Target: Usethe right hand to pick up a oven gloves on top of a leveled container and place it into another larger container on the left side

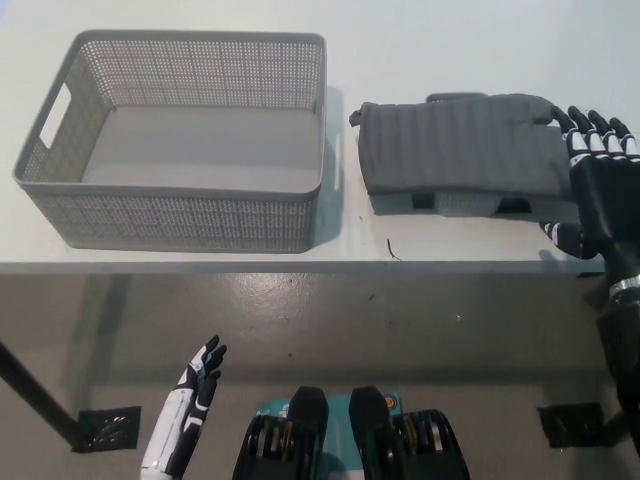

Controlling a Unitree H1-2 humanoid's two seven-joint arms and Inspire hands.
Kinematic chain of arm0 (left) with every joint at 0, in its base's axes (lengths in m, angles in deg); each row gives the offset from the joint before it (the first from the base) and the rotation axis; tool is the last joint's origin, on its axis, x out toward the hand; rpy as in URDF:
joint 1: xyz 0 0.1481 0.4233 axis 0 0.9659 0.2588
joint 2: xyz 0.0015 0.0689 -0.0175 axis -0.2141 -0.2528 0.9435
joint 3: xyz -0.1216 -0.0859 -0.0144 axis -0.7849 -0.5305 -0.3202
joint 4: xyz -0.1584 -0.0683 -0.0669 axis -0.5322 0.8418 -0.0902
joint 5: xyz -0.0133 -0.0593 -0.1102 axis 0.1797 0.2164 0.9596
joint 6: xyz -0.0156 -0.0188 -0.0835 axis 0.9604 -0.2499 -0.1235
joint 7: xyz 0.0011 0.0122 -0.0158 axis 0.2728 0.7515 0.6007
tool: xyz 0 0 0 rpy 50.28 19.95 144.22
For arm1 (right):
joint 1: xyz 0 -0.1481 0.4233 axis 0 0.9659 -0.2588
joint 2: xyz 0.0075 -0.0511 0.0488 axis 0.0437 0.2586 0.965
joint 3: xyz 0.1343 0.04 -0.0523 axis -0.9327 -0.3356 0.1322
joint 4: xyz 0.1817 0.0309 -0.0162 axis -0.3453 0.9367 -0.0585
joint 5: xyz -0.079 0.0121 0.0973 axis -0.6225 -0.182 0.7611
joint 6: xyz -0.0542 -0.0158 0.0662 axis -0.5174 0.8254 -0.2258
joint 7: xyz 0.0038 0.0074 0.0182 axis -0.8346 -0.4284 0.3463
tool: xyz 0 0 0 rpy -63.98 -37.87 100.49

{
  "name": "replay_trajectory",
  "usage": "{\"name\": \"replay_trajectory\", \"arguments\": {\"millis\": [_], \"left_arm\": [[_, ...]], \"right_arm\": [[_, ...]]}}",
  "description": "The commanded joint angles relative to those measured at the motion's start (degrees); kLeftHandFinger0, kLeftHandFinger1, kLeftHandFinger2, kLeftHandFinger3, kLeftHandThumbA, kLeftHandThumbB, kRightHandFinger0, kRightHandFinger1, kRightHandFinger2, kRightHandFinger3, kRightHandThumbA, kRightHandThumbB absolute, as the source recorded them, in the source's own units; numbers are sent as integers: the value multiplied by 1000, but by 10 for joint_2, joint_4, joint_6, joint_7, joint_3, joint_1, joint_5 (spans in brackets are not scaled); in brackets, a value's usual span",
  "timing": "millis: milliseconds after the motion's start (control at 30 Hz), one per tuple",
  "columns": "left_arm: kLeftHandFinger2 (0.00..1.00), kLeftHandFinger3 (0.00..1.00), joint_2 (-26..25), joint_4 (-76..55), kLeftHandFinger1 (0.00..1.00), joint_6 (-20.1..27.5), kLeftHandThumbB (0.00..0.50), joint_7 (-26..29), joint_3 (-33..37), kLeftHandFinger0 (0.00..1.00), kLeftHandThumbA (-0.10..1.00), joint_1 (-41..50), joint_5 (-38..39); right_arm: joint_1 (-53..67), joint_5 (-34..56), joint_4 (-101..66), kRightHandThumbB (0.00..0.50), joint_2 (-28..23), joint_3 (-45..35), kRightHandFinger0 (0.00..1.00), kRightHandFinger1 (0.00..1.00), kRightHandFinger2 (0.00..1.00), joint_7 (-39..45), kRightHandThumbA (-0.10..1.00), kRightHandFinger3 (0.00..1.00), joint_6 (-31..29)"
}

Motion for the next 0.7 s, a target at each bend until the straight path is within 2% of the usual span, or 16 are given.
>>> {"name": "replay_trajectory", "arguments": {"millis": [0, 367, 433, 667], "left_arm": [[1000, 1000, -5, -18, 1000, 27, 111, 5, 4, 1000, 1000, -3, -10], [1000, 1000, -4, -17, 1000, 27, 122, 5, 4, 1000, 1000, -2, -13], [1000, 1000, -5, -17, 1000, 27, 111, 5, 5, 1000, 1000, -2, -13], [1000, 1000, -6, -18, 1000, 27, 113, 3, 5, 1000, 1000, -1, -14]], "right_arm": [[-42, -9, 16, 311, 8, 8, 1000, 1000, 1000, -27, 1000, 1000, 16], [-87, -1, 102, 330, 26, 29, 1000, 1000, 1000, -71, 1000, 1000, 14], [-95, 0, 119, 334, 27, 32, 1000, 1000, 1000, -81, 1000, 1000, 13], [-127, -8, 198, 331, 26, 49, 1000, 1000, 1000, -113, 1000, 1000, 17]]}}
